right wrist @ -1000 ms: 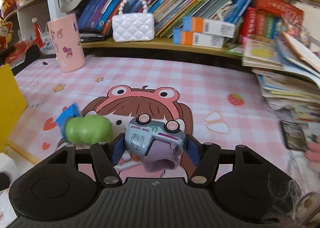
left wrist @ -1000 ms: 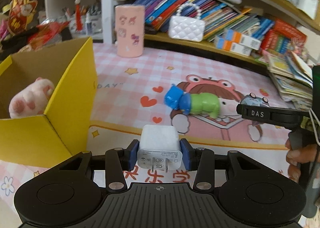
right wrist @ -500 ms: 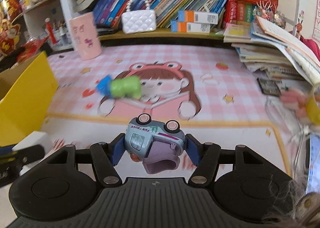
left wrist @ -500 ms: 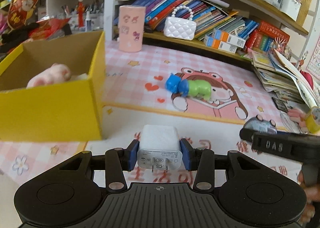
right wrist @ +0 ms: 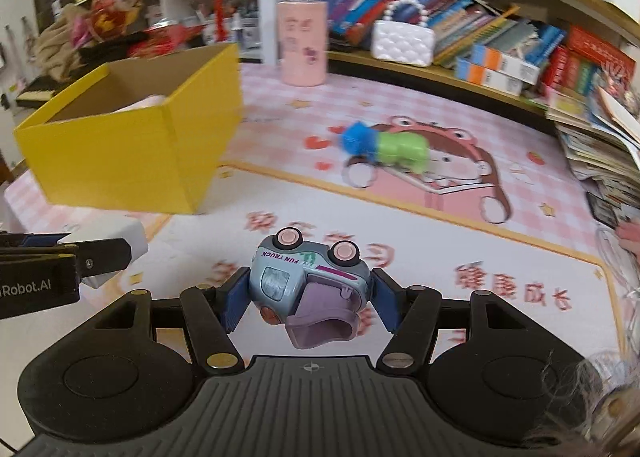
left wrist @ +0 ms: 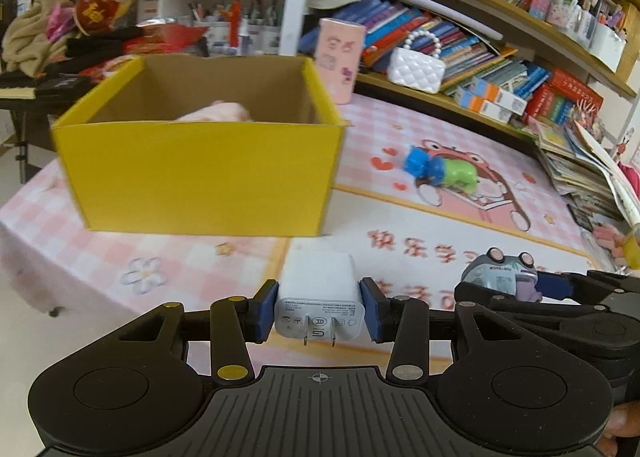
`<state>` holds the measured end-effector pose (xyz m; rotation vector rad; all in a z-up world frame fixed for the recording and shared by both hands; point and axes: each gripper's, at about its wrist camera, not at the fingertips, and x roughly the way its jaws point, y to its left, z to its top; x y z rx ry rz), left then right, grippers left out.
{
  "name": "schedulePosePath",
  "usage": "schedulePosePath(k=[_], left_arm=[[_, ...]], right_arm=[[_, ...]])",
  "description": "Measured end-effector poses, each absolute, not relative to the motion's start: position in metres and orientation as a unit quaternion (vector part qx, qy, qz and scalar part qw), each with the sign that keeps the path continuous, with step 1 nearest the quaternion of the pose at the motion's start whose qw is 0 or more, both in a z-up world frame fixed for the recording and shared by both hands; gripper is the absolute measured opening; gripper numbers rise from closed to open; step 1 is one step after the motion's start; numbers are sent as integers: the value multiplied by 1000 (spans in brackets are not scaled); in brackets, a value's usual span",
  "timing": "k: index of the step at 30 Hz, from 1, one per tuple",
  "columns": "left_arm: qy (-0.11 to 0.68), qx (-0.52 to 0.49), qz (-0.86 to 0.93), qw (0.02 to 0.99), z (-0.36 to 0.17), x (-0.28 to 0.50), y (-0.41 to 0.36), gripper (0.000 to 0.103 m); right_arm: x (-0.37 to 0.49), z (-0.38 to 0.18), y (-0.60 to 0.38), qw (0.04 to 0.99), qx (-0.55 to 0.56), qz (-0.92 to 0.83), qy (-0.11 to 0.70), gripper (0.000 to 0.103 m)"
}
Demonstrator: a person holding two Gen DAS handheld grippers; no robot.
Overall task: Organize objects
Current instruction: 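Carry the charger plug and toy truck into the yellow box and release both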
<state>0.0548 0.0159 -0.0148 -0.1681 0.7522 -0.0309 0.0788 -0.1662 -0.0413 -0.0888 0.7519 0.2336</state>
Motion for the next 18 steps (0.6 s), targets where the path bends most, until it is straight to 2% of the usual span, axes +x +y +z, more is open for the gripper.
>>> schedulePosePath(k=[18], left_arm=[[349,-101,7,932,-10,-7,99,42]], right_arm=[[23,-39,-73,916,-65,159,363,60]])
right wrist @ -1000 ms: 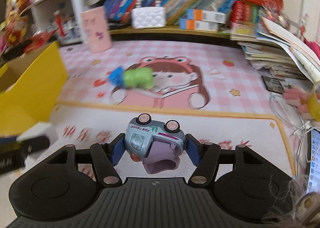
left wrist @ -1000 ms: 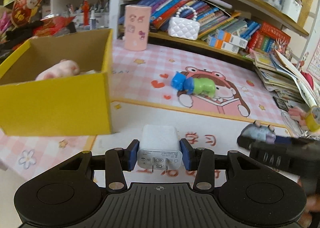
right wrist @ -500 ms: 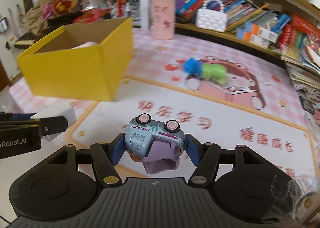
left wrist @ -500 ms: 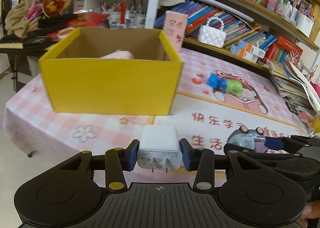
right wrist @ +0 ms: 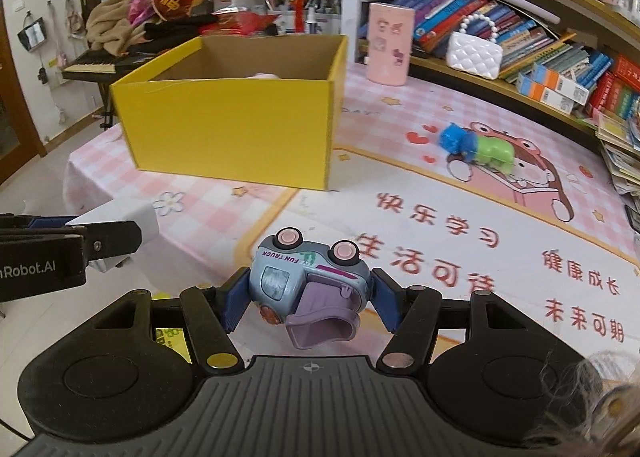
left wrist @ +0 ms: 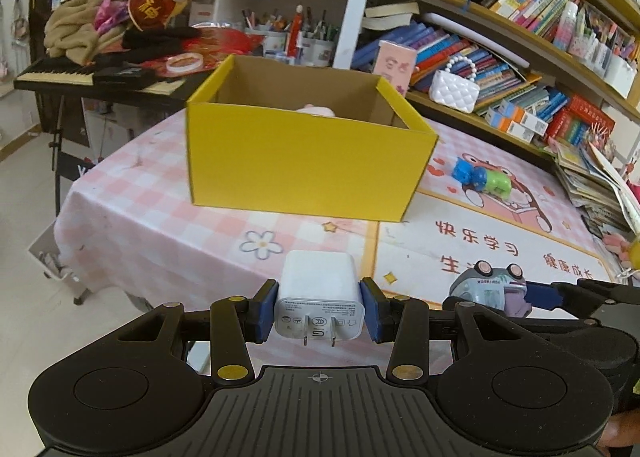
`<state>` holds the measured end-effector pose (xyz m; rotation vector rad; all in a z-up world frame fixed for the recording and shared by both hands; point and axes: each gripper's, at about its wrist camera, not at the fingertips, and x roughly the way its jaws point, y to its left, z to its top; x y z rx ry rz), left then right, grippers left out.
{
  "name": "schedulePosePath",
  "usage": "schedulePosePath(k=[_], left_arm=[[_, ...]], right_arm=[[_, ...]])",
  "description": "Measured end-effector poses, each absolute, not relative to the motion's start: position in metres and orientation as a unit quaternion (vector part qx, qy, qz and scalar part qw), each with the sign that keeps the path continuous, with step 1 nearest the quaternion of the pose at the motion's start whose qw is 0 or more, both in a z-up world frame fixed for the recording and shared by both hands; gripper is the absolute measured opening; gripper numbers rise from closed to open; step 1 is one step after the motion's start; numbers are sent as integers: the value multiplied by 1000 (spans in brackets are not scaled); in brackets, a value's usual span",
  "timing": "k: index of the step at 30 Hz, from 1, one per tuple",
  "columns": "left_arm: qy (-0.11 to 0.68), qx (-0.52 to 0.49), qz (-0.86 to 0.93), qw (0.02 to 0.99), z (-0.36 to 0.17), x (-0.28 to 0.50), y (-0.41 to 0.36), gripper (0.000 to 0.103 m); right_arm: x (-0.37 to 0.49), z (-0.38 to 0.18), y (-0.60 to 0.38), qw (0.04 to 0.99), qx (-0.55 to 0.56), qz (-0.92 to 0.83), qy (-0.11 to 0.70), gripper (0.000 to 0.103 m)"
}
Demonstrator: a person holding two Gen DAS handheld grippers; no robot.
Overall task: Organize objects
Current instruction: 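Carry the charger plug and toy truck into the yellow box and release both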
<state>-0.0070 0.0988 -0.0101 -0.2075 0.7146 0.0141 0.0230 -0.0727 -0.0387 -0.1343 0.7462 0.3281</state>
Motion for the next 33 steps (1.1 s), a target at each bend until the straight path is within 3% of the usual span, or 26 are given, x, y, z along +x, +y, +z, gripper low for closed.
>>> schedulePosePath(k=[16,26,33], left_arm=[[284,-85,5,955,13,-7,133,42],[216,-85,37,972,50,57,150,42],[232,-91,44,968,41,113,146,42]], right_arm=[[20,-19,-28,926,-76,172,327,60],[95,25,-18,949,-79,177,250,60],[159,28,-9,948,-94,184,244,60]])
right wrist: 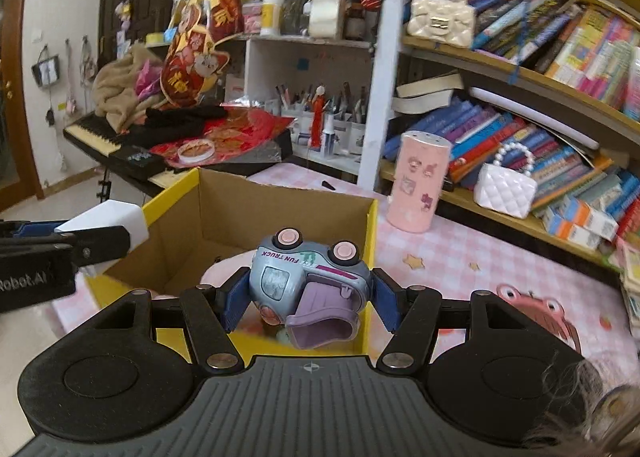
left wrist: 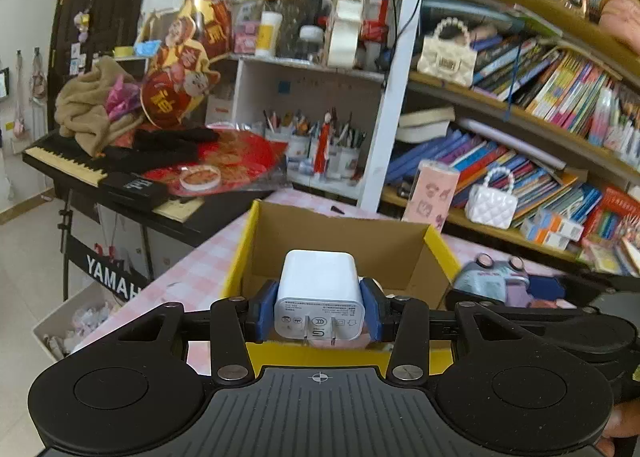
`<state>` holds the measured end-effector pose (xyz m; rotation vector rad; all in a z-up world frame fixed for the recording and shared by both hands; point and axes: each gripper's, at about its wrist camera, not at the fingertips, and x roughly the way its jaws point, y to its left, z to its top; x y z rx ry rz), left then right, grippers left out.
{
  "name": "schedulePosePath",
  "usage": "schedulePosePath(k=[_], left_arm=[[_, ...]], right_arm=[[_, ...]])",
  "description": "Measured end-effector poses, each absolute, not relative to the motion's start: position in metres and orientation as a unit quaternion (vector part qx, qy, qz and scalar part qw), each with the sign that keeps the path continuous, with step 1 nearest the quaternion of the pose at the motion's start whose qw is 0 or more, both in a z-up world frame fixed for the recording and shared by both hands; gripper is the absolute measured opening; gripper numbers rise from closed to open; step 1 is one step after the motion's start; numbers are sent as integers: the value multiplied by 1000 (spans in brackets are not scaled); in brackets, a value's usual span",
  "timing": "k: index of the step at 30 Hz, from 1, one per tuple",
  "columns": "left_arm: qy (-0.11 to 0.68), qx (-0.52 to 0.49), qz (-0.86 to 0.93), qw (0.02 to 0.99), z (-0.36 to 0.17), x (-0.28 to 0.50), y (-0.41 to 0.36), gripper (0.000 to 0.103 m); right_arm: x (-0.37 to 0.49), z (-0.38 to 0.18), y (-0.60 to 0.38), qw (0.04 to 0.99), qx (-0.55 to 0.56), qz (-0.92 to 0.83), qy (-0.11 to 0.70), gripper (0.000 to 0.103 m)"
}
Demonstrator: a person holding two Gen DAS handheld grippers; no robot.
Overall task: Organize objects
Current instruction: 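Carry the charger plug and toy truck into the yellow box and release both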
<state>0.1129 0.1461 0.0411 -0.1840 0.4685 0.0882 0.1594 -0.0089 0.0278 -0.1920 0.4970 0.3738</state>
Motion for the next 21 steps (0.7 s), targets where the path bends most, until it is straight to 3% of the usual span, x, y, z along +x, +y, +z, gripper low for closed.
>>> schedulePosePath(k=[21], left_arm=[[325,-86,83,938,-8,189,145,43]], right_arm=[[257,-24,34,860,-223,279,364,61]])
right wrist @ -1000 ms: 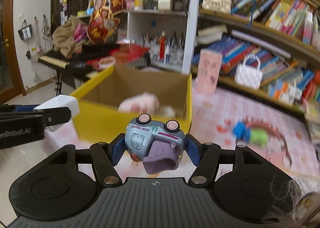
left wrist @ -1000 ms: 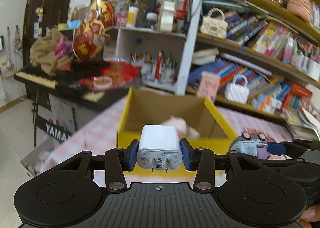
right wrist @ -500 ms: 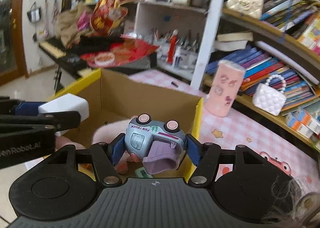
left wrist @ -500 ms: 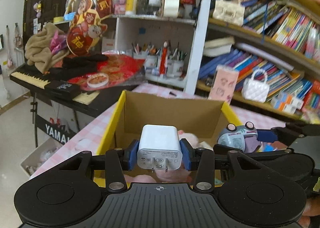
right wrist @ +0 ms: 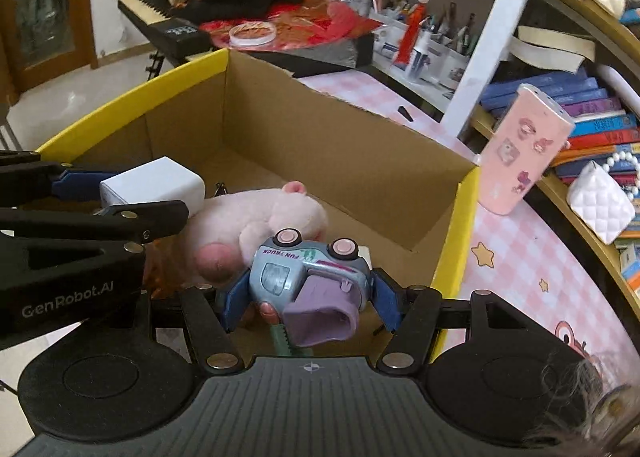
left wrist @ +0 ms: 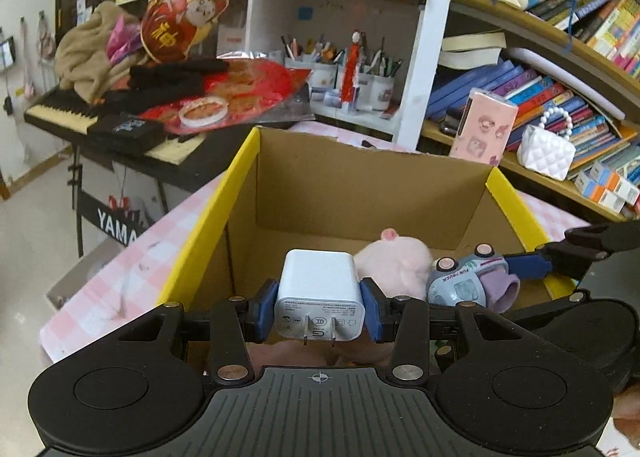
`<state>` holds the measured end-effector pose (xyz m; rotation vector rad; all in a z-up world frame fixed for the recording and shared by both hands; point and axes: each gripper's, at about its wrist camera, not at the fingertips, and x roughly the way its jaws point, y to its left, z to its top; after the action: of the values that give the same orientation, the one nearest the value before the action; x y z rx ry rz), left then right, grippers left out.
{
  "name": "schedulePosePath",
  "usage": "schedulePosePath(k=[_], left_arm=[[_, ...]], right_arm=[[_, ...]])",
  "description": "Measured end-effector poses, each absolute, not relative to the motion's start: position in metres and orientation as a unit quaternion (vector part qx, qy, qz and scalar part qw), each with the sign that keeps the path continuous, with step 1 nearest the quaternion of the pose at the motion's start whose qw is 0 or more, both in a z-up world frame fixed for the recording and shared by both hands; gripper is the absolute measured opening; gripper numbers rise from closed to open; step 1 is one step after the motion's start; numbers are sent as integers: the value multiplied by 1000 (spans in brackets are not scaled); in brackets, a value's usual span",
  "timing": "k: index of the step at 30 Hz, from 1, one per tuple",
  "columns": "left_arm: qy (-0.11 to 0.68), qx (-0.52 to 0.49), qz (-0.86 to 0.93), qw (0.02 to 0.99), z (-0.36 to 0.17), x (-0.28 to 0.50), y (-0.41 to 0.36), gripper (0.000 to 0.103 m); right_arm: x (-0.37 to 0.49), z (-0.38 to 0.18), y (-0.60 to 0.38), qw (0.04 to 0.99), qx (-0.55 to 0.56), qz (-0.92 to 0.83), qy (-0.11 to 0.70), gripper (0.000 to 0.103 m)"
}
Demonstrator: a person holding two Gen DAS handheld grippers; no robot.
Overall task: Organize objects
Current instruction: 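Carry the charger plug and toy truck into the yellow box and release both, then withdraw both grippers from the box back toward the green-and-blue toy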
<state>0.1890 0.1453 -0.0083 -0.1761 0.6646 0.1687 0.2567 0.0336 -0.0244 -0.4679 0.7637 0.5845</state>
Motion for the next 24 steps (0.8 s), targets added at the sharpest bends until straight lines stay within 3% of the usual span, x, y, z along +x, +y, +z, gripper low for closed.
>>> schedulePosePath(k=[4,8,12,24], left_arm=[[328,-90,82,937,-8,191,145,43],[319,-100,78,939,-3,187,146,50],[269,-97,76,955,14,168,143,77],[201,-91,100,970,49,102,149,85]], right_arm=[[257,-27,36,862,-229,275,359,61],[253,-24,33,870,-226,269,344,65],[241,-10,27,887,-218,263,311,72],[182,31,-7,941,-117,202,245,75]])
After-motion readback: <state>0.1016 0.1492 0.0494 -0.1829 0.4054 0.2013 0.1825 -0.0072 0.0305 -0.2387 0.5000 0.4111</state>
